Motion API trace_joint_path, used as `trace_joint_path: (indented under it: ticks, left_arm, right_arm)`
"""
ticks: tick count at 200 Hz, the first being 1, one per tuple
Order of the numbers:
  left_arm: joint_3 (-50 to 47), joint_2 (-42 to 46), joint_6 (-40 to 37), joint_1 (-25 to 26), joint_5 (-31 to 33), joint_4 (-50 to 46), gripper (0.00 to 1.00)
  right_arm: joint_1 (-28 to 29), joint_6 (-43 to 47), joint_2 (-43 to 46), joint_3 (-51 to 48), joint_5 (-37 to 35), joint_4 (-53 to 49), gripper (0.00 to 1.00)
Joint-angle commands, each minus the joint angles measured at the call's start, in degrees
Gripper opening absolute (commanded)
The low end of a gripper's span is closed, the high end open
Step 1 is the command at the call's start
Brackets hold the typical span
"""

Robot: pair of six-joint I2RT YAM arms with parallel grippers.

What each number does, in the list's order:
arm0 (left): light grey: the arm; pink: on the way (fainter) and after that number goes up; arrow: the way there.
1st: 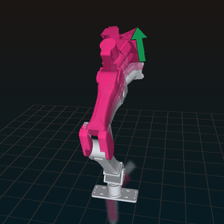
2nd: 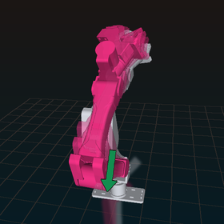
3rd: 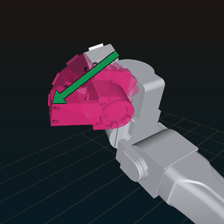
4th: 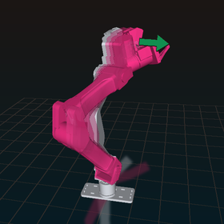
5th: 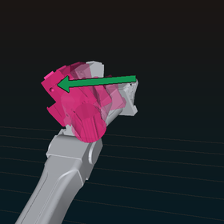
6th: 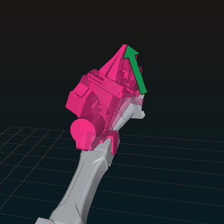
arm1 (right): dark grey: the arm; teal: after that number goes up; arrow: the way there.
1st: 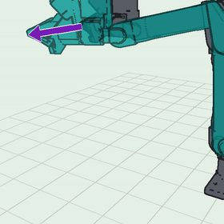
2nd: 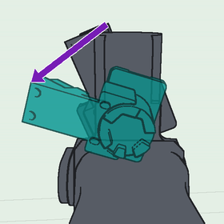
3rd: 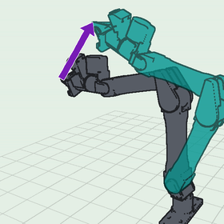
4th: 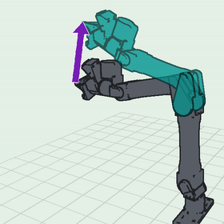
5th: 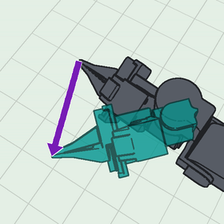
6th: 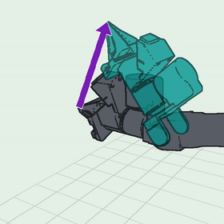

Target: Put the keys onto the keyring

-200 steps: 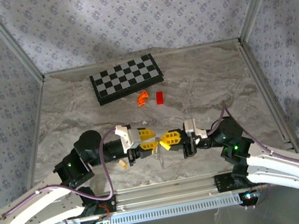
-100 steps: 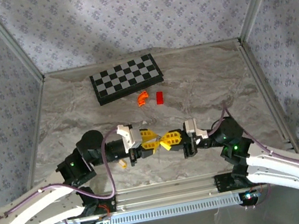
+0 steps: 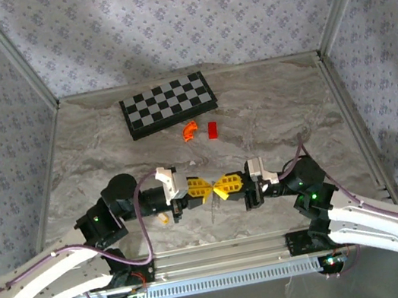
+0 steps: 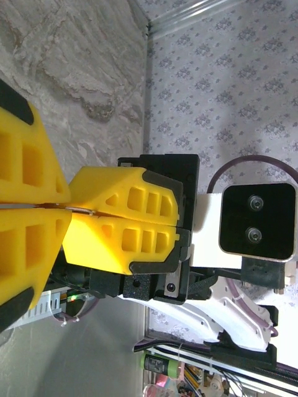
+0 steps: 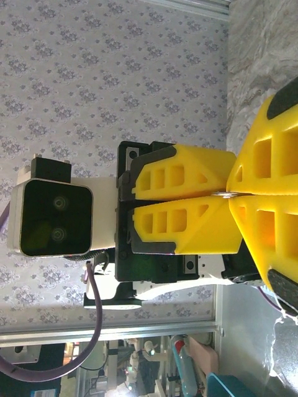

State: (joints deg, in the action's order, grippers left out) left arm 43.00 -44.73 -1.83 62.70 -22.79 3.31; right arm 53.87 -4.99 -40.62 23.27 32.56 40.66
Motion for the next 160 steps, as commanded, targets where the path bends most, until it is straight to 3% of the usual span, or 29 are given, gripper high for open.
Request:
trace_joint_path:
  ticks: [1,21,62,99,160]
  left_arm:
    - [0.5,0.0,0.4,0.3,-2.1,2.8,0.06]
    - [0.8,-0.2,0.3,0.3,-2.2,2.8,0.0]
    - [1.1,-0.2,-0.4,0.3,-0.9,1.7,0.0]
    - [1.2,0.6,-1.7,0.3,2.6,-0.6,0.0]
    - [-0.8,3.9,-1.9,0.2,8.5,-2.8,0.0]
  right_arm:
    - [-0.1,-0.7,-0.1,-0.1,0.9,3.4,0.0]
    - [-0.2,-0.7,-0.4,0.0,1.1,3.5,0.0]
    - [-0.4,0.0,0.2,0.8,1.0,0.2,0.0]
    - [-1.6,0.8,3.2,3.3,-0.5,-9.7,0.37]
    - [-5.6,-0.3,4.2,10.0,-4.7,-27.7,0.67]
